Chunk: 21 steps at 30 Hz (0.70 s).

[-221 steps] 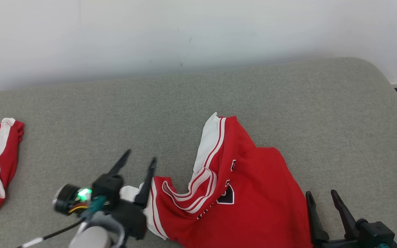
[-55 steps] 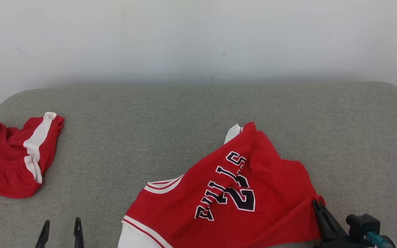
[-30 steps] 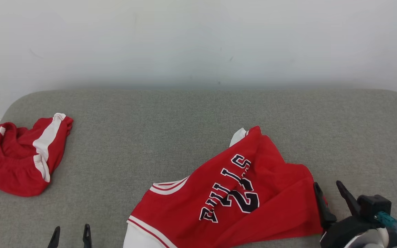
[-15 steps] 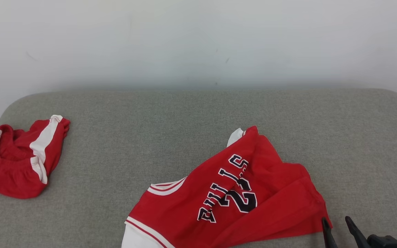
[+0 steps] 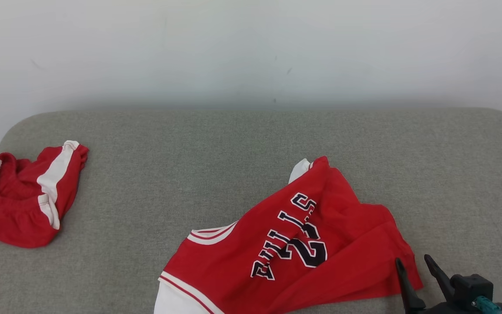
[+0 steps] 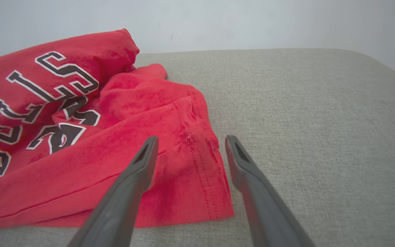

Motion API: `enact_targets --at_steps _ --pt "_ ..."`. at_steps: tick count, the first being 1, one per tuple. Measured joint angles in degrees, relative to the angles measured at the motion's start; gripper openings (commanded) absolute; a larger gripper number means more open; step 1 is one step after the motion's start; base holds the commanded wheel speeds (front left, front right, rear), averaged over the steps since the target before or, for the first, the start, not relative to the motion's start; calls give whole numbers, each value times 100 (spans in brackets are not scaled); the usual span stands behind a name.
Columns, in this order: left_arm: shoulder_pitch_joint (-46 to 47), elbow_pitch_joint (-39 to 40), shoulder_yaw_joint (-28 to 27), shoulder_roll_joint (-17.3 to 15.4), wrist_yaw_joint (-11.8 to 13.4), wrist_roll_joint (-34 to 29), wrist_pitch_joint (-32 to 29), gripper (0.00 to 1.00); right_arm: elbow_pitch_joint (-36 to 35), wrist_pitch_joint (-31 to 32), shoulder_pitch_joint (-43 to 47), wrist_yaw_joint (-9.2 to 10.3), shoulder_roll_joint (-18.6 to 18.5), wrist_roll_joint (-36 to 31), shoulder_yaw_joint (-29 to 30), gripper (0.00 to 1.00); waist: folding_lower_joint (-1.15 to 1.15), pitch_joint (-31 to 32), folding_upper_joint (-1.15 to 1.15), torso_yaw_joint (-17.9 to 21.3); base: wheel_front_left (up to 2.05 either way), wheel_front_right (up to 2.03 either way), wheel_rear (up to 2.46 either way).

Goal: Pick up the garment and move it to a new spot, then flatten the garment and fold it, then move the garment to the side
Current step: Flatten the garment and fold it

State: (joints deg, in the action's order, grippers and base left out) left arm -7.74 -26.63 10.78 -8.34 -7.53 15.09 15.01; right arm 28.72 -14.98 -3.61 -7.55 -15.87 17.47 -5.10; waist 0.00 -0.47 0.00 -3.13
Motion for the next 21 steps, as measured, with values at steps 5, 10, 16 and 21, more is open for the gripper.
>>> enact_targets --at_steps 5,10,16,21 --pt "264 -414 212 -143 0 264 -19 100 244 -1 -180 0 -70 66 -125 100 0 -43 0 -34 0 0 0" --pt "479 -638 302 -218 0 393 2 100 457 -1 -409 0 -107 110 -265 100 1 -103 0 -29 0 0 0" --pt "722 -845 479 -240 0 599 4 100 836 -1 -691 0 -162 171 -567 100 0 -160 0 -14 0 0 0" --pt "956 -1191 889 -238 13 1054 13 0 1007 0 -822 0 -201 310 -762 0 0 -157 0 -46 0 0 0"
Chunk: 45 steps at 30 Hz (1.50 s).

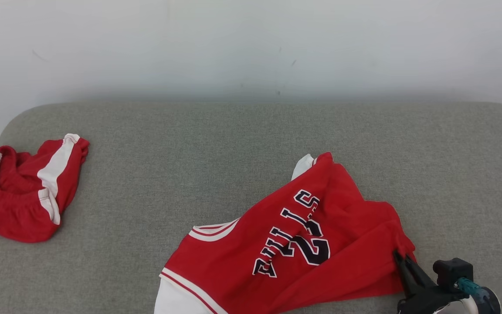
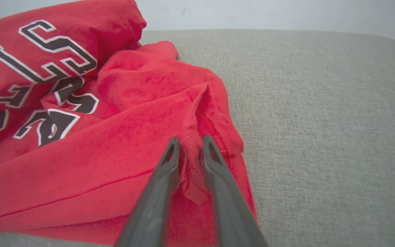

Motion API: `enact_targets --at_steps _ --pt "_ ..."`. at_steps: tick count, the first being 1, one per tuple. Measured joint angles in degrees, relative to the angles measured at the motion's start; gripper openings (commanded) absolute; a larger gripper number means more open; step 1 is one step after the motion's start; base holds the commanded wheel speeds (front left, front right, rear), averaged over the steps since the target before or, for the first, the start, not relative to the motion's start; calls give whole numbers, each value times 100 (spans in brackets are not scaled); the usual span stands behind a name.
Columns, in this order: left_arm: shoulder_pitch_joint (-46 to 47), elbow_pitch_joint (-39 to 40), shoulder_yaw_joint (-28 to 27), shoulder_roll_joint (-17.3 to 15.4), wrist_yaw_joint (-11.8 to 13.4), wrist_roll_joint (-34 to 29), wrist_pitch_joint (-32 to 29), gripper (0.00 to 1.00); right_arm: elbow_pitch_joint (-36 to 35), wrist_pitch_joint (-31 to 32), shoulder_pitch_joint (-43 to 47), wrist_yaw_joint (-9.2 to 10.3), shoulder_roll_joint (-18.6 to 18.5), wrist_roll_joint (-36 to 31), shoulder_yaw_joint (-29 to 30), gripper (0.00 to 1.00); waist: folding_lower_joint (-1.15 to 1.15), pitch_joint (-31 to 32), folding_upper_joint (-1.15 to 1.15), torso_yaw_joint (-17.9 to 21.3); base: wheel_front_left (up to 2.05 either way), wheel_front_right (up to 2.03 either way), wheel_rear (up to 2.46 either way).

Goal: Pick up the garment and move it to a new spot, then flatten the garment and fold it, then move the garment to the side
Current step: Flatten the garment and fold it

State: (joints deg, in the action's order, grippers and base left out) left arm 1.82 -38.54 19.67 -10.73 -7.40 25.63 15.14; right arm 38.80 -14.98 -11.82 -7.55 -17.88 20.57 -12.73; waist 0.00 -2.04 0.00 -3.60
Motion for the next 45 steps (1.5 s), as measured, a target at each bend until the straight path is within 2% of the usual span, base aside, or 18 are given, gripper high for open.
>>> enact_targets --at_steps 2,5,14,19,23,27,30,35,39,45 --pt "75 -8 176 -35 -1 141 -2 0 -45 0 -3 0 -31 49 -47 0 0 11 0 -17 0 0 0" --pt "57 376 121 -30 -15 361 -10 0 -344 0 107 0 -93 132 3 0 0 44 0 -35 0 0 0" --pt "-554 1748 -514 -157 -11 100 -9 0 -1316 -1 914 0 -126 153 305 0 0 118 0 -47 0 0 0" --pt "-522 2225 -560 -223 -11 -11 -10 0 -1672 4 901 0 -115 125 283 0 0 129 0 20 0 0 0" --pt "-71 2573 -563 -407 -11 -34 -187 0 -1880 140 565 0 -132 136 209 0 0 56 0 72 0 0 0" --pt "831 2788 -423 -765 -11 -93 -557 0 -2017 269 -91 0 -308 164 44 0 0 -123 0 110 0 0 0" --pt "1795 2973 -113 -1007 -12 131 -890 0 -2023 374 -802 0 -420 356 14 0 0 -322 0 136 0 0 0" --pt "3716 2891 280 -1683 -14 281 -1323 0 -1880 613 -2332 0 -572 627 -53 0 1 -783 0 186 0 0 0" --pt "5327 2481 466 -1851 -14 590 -1511 0 -1648 860 -3650 0 -630 887 -104 0 2 -1234 1 229 0 0 0" --pt "7519 1562 522 -1884 -14 946 -1677 0 -1109 1305 -5650 0 -577 1273 -141 0 2 -1953 1 299 0 0 0"
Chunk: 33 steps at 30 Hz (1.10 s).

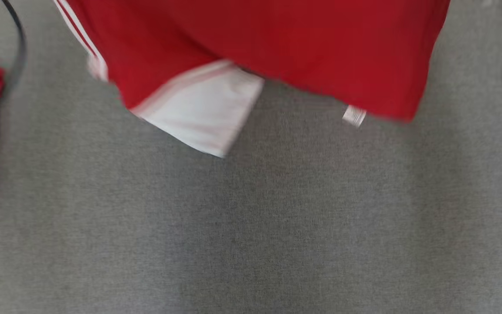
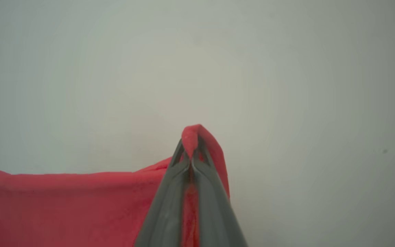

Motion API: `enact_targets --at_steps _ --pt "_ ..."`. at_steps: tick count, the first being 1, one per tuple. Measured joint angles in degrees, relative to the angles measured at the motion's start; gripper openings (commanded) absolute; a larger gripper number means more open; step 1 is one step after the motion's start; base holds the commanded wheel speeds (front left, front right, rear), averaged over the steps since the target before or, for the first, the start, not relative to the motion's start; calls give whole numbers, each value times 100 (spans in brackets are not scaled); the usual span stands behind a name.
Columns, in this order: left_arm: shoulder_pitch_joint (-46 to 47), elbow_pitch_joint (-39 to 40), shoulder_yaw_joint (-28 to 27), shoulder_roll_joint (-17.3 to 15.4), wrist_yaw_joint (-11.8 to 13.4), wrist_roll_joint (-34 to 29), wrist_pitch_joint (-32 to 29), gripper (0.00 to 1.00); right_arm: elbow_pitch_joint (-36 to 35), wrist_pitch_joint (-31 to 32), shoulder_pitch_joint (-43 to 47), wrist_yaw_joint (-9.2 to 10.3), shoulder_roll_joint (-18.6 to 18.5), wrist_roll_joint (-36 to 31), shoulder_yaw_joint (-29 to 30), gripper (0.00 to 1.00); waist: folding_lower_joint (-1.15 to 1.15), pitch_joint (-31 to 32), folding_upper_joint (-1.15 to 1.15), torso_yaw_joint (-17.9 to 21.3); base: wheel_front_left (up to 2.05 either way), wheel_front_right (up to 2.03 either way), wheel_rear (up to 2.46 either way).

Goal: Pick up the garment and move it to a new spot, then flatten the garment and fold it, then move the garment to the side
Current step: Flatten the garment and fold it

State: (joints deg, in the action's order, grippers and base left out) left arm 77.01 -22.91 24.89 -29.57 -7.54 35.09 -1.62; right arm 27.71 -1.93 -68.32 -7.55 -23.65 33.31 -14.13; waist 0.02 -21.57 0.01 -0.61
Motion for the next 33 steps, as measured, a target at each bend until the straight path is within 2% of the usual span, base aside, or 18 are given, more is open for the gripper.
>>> enact_targets --at_steps 3,7,16,27,33 --pt "946 -452 -10 35 0 5 83 0 346 92 -957 0 70 169 8 0 1 -348 0 39 0 0 0" --pt "2136 -1228 -26 272 -1 -42 319 0 896 227 -2204 0 132 164 -67 0 0 -854 1 89 0 0 0" --pt "3633 -2112 196 531 -1 -71 709 0 1836 134 -3690 0 140 86 -199 0 -1 -1391 1 86 0 0 0" --pt "3934 -2677 659 710 0 192 1082 0 2338 -126 -4074 0 104 209 -614 0 -2 -1504 0 45 0 0 0" --pt "3344 -2628 1014 760 0 442 1421 0 2330 -361 -3600 0 -141 573 -950 0 -2 -1439 0 18 0 0 0"
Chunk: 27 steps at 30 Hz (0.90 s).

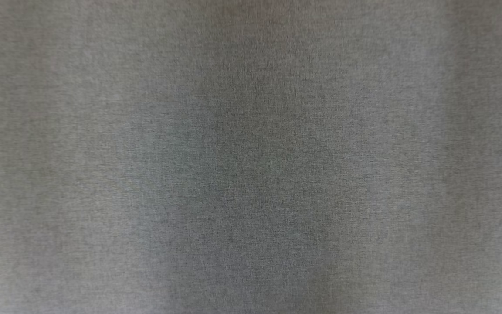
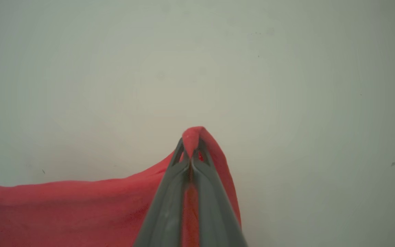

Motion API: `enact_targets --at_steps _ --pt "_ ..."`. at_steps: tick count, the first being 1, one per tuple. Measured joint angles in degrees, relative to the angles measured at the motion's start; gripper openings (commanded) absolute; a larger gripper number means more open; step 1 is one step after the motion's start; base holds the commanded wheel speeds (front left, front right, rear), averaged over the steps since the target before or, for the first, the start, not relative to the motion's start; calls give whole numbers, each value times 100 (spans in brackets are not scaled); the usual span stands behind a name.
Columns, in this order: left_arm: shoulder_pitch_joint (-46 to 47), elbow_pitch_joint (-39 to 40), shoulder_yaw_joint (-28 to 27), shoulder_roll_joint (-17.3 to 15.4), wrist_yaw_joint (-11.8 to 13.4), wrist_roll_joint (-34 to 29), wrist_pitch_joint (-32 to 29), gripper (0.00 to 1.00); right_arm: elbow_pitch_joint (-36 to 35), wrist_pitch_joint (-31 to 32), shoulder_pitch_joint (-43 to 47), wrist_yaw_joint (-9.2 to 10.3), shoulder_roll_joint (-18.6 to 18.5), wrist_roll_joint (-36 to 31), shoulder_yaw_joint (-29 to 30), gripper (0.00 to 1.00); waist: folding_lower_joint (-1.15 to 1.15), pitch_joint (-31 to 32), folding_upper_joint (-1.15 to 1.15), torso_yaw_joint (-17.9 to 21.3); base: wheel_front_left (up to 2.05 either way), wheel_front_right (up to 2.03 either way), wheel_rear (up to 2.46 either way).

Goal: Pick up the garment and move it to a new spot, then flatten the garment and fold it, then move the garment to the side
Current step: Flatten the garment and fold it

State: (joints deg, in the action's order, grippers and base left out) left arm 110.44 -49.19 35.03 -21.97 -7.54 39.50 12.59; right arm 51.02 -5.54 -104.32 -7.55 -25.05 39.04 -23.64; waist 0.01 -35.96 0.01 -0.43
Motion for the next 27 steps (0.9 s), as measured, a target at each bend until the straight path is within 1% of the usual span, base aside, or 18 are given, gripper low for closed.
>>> enact_targets --at_steps 2,5,8,10,13,16,18,20,22,24,27 --pt "-355 134 183 -40 -1 -13 85 0 -137 -93 369 0 -76 158 -171 0 0 87 0 -3 0 0 0" --pt "-943 428 185 -103 -1 188 167 0 -437 -232 973 0 -221 471 -375 0 -1 261 0 1 0 0 0" --pt "-1636 837 59 -238 13 318 210 0 -889 -332 1708 0 -455 770 -564 0 -1 467 -2 17 0 0 0" --pt "-2221 1229 -32 -316 114 391 230 0 -1245 -411 2258 0 -626 968 -625 0 -2 618 -2 28 0 0 0" --pt "-3201 2026 -213 -471 379 549 240 0 -1814 -516 3168 0 -967 1233 -649 0 -2 851 -2 41 0 0 0" --pt "-4315 2997 -460 -634 801 601 245 0 -2350 -637 4194 0 -1290 1454 -516 0 -2 1084 -2 48 0 0 0" --pt "-5121 3654 -550 -749 1150 548 246 0 -2677 -712 4912 0 -1424 1510 -358 0 -3 1233 -2 49 0 0 0" --pt "-5957 4242 -644 -821 1473 593 246 0 -2981 -742 5579 0 -1464 1501 -215 0 -3 1374 -2 53 0 0 0" --pt "-6721 4712 -701 -958 1737 617 245 0 -3252 -755 6116 0 -1433 1489 -37 0 -3 1505 -2 70 0 0 0" --pt "-7409 5124 -732 -1045 1920 708 246 0 -3492 -732 6588 0 -1386 1475 162 0 -3 1630 -3 92 0 0 0" --pt "-8231 5566 -859 -1036 2129 783 246 0 -3754 -668 7355 -1 -1271 1348 503 0 -3 1803 -2 114 0 0 0"
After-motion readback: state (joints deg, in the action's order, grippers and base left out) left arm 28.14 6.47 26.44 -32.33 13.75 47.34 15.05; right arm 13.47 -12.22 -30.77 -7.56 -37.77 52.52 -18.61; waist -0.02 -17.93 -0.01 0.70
